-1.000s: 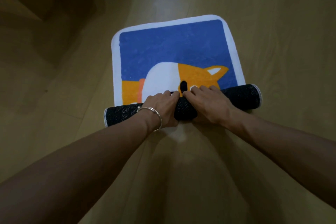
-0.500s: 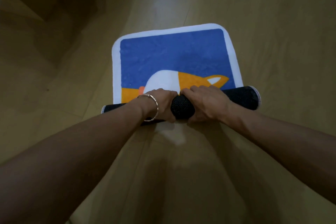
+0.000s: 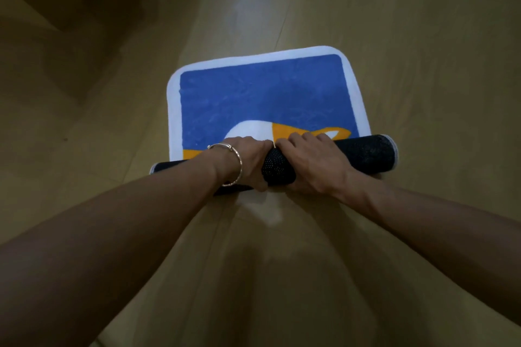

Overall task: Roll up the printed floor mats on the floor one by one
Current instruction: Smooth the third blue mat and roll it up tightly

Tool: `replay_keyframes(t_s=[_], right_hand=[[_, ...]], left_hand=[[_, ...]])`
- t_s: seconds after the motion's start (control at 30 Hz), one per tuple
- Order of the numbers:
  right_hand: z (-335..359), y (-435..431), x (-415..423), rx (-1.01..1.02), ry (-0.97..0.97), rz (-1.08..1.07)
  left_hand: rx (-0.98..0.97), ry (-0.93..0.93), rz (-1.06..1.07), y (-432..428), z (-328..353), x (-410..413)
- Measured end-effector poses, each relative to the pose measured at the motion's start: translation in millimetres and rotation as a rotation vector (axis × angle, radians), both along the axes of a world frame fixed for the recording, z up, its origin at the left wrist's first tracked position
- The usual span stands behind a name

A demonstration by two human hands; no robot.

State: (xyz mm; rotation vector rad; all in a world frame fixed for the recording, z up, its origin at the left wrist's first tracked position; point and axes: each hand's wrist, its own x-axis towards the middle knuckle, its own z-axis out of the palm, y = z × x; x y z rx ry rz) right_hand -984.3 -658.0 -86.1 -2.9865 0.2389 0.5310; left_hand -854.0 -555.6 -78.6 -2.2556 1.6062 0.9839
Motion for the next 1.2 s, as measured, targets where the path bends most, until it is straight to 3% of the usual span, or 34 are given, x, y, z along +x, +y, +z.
replay_keyframes(t_s=[0.23, 0.5, 0.63, 0.73, 0.8, 0.9, 1.0, 1.2], right_hand=[[9.3, -12.7, 24.0, 0.195, 0.178, -0.094], [-5.9, 0.7, -6.6, -0.12, -0.05, 0.058], [3.3, -9.9, 14.4, 0.069, 0.065, -0.026], [11.1, -15.5, 28.8, 0.229, 0.231, -0.121], [11.3, -12.0, 26.6, 0.236, 0.199, -0.132], [4.8, -9.1, 13.0, 0.058, 0.049, -0.032], [2.2, -6.3, 7.0, -0.036, 0.022, 0.003], [14.9, -19.1, 27.7, 0.238, 0.189, -0.137]], left_hand=[[-0.207, -0.178, -0.003, 17.1, -9.6, -6.5], [-0.094, -0.025, 0.044, 10.8, -6.0, -0.1], [-0.267, -0.236, -0.086, 21.6, -7.7, -7.4], [-0.238, -0.372, -0.139, 24.3, -8.2, -8.9], [-0.216, -0.327, -0.091, 19.8, -7.7, -7.6], [-0.155, -0.118, 0.016, 8.6, -1.5, 4.2], [-0.11, -0.003, 0.059, 7.8, -0.8, 7.1], [-0.245, -0.271, -0.057, 17.9, -3.3, -3.0]])
